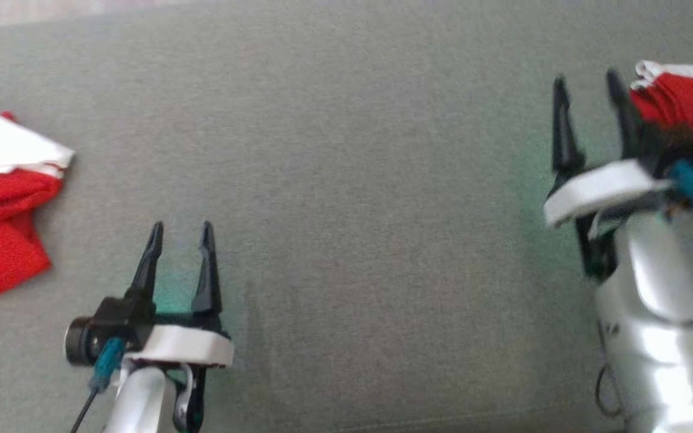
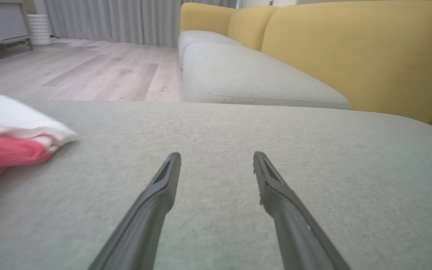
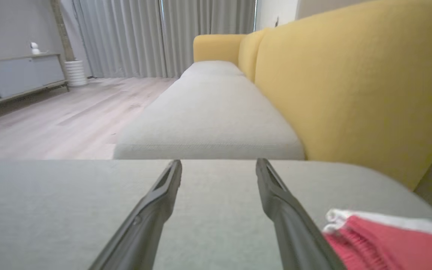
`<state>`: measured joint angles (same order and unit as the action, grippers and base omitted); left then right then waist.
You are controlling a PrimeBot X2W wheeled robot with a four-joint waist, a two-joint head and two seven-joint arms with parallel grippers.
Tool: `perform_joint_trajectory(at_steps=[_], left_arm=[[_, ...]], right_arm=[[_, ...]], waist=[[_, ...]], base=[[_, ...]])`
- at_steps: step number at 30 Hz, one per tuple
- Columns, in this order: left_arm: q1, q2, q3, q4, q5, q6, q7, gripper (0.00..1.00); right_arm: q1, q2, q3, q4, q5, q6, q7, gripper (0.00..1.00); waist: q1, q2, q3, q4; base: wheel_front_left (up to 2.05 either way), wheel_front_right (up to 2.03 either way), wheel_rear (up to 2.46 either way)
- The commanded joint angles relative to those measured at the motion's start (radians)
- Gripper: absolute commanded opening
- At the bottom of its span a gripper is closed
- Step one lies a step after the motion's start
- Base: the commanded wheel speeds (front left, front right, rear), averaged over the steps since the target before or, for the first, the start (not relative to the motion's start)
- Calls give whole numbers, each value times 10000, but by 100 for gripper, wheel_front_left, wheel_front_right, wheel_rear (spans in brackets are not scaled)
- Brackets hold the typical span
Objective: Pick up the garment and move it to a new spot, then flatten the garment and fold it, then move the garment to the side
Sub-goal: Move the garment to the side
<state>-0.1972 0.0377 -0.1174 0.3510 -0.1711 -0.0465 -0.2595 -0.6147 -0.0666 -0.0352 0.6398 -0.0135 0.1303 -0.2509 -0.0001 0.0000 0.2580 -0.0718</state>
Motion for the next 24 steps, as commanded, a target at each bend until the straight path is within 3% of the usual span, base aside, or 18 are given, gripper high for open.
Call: perform_joint_trajectory(at_steps=[1, 11, 24], left_arm=[[60, 125, 459, -305, -85, 115, -23, 100], [797, 125, 1053, -204, 40, 351, -23, 100], [1313, 125, 1512, -460, 24, 551, -23, 100]], right_arm=[[240, 159, 413, -461, 475, 4, -107, 100], [2211, 162, 717, -486, 1358, 4, -108, 100], [3136, 163, 845, -986, 1751, 4, -108, 100]], waist=[[1, 0, -377, 376], [1, 0, -1148, 631], [1, 0, -1965, 545]], base=[[0, 0, 0], [0, 0, 0], [0, 0, 0]])
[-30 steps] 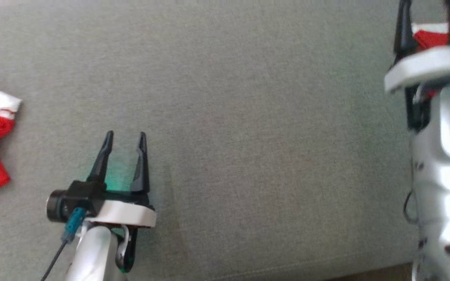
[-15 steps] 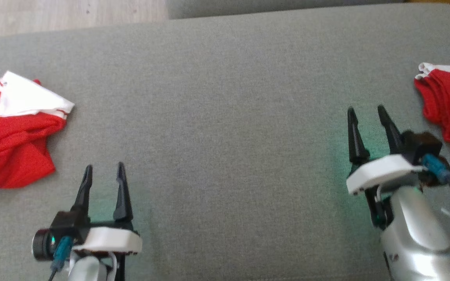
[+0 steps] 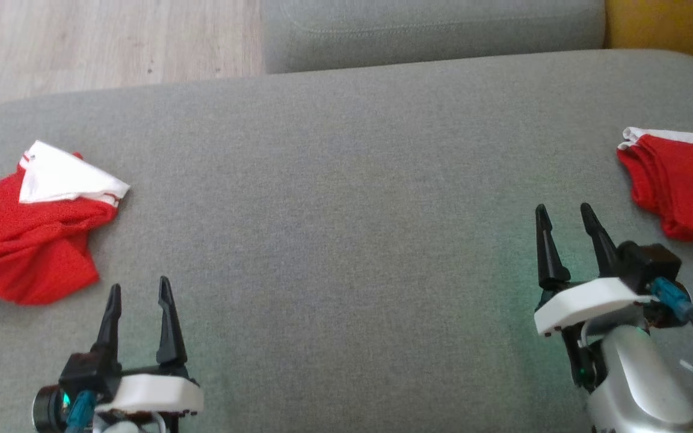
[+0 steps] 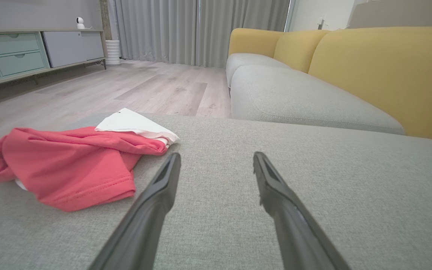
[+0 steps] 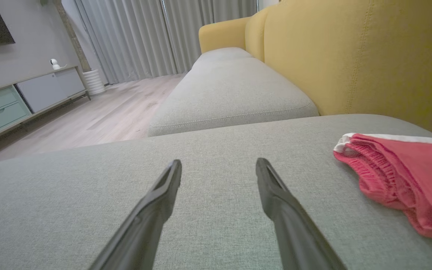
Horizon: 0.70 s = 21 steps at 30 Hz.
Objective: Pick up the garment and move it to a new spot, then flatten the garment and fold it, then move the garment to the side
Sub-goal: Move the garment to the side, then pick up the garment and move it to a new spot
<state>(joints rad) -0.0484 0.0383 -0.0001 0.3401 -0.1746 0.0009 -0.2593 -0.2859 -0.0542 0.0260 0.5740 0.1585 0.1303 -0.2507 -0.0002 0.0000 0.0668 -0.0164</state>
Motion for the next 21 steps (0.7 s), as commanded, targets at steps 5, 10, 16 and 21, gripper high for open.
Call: perform_joint_trajectory(at_steps=[5, 10, 16, 21], left_arm=[[27, 120, 404, -417, 59, 109, -25, 100], [102, 120, 416, -449, 62, 103, -25, 100], [13, 120, 331, -468, 0, 103, -25, 100], [-168, 120, 365, -411, -130, 177, -25, 100]], right_arm=[[130, 39, 284, -610, 183, 4, -110, 100], [250, 39, 508, -664, 272, 4, -110, 100], [192, 39, 768, -616, 315, 4, -110, 100], [95, 39, 1164, -682, 283, 4, -110, 100]], waist=[[2, 0, -319, -61], [2, 0, -381, -81], [2, 0, -167, 120], [2, 0, 211, 760]], base=[[0, 0, 0], [0, 0, 0], [0, 0, 0], [0, 0, 0]])
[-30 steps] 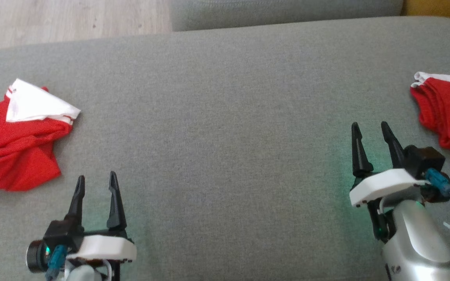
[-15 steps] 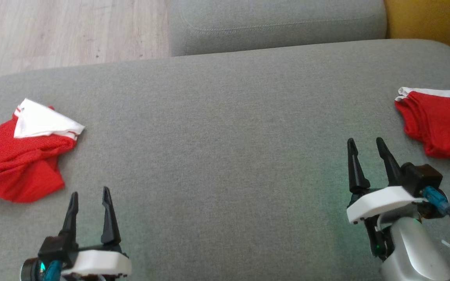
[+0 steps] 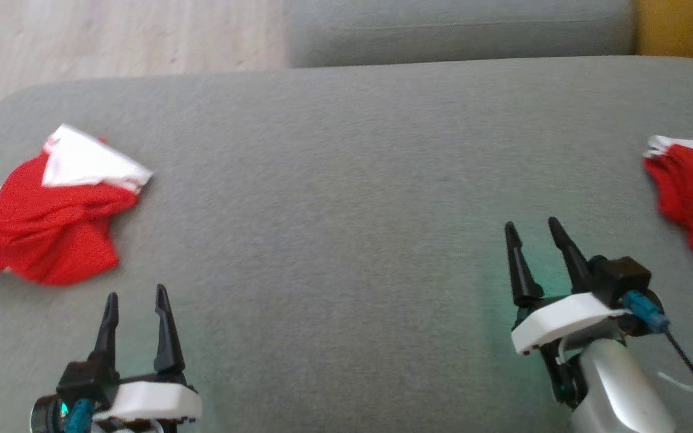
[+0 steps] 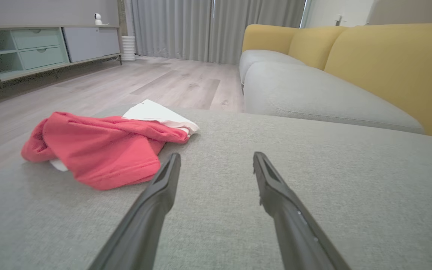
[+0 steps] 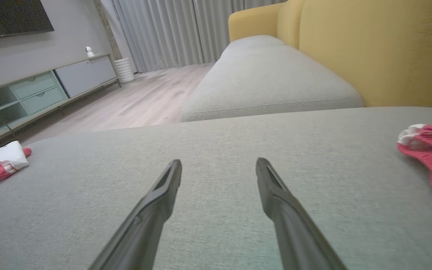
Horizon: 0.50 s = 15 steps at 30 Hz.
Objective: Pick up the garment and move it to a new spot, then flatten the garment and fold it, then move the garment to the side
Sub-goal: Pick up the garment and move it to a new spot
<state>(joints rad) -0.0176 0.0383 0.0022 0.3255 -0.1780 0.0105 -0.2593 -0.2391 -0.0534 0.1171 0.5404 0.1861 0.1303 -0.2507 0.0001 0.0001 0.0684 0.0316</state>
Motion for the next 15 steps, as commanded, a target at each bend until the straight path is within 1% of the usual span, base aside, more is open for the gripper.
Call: perform_joint_trajectory(at_steps=[1, 8, 12, 13, 15], left_arm=[[-501, 120, 369, -255, -133, 109, -25, 100], [-434, 120, 775, -188, -415, 306, -25, 100], [-233, 120, 1293, -111, -546, 417, -25, 100], [-92, 120, 1584, -67, -617, 500, -25, 100], [43, 120, 1845, -22, -674, 537, -25, 100]], right_arm=[[-393, 31, 365, -373, 26, 4, -110, 100], [-607, 31, 1245, -349, 42, 4, -110, 100], [-727, 32, 1798, -297, 91, 4, -110, 100], [-775, 32, 2092, -277, 147, 4, -110, 100], [-840, 32, 2374, -259, 209, 4, -110, 100]], waist=[[-1, -1, 254, 435], [-1, -1, 615, 1807], [-1, -1, 698, 2460], [-1, -1, 737, 2695], [-1, -1, 784, 2851]], base=[[0, 0, 0], [0, 0, 0], [0, 0, 0], [0, 0, 0], [0, 0, 0]])
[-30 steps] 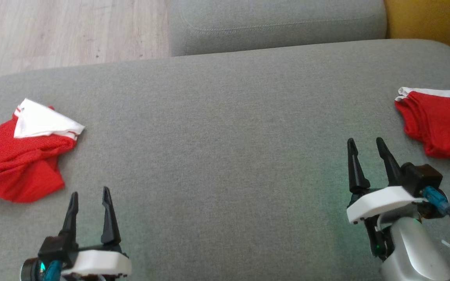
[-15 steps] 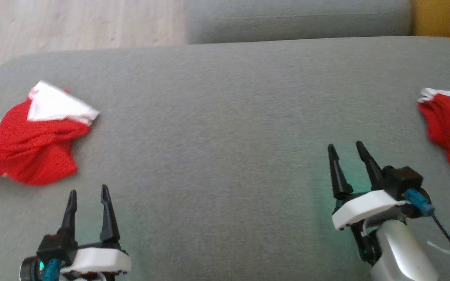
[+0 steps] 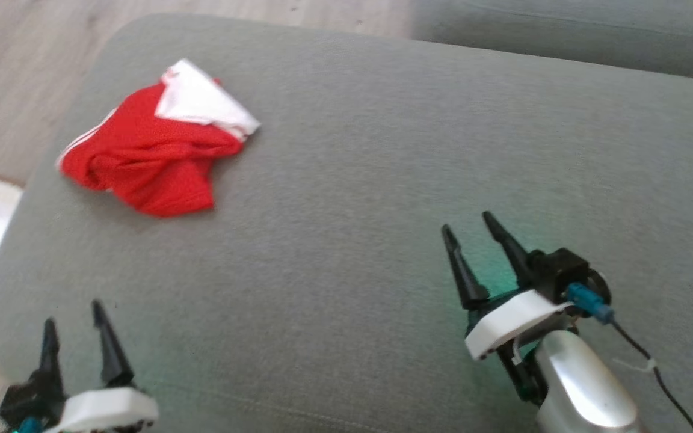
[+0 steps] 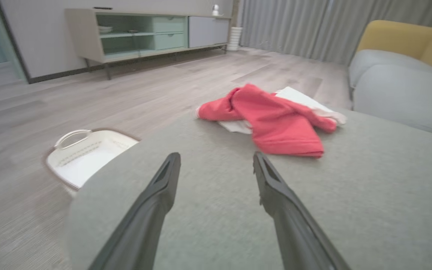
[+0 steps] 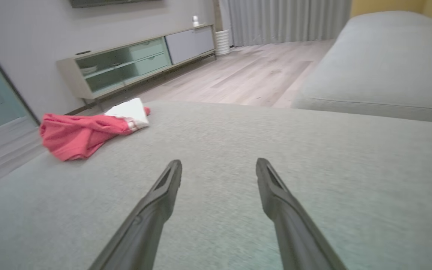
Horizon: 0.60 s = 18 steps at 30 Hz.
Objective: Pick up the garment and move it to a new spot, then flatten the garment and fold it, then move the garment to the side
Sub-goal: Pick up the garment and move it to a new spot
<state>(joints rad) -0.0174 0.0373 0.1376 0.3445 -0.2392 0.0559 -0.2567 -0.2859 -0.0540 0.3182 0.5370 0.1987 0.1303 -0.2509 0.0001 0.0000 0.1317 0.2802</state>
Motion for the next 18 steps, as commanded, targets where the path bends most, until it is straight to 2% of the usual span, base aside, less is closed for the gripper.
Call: perform_joint_trajectory(at_steps=[1, 8, 12, 18], left_arm=[[94, 129, 602, -190, -78, 79, -51, 100], [13, 129, 1105, -112, -82, -157, -51, 100], [-457, 156, 1488, 188, 186, -706, -51, 100], [-2033, 980, 1939, 973, 627, -1360, -51, 100]], right_arm=[[-411, 37, 489, -195, 104, 4, -109, 100], [-600, 37, 769, -107, 101, 4, -109, 100], [-799, 37, 856, -126, -7, 4, -109, 100], [-1131, 37, 838, -332, -168, 4, -109, 100]], waist=[[-1, 0, 180, 419], [-1, 0, 413, 484], [-1, 0, 795, 243], [-1, 0, 1566, -167]], base=[[0, 0, 0], [0, 0, 0], [0, 0, 0], [0, 0, 0]])
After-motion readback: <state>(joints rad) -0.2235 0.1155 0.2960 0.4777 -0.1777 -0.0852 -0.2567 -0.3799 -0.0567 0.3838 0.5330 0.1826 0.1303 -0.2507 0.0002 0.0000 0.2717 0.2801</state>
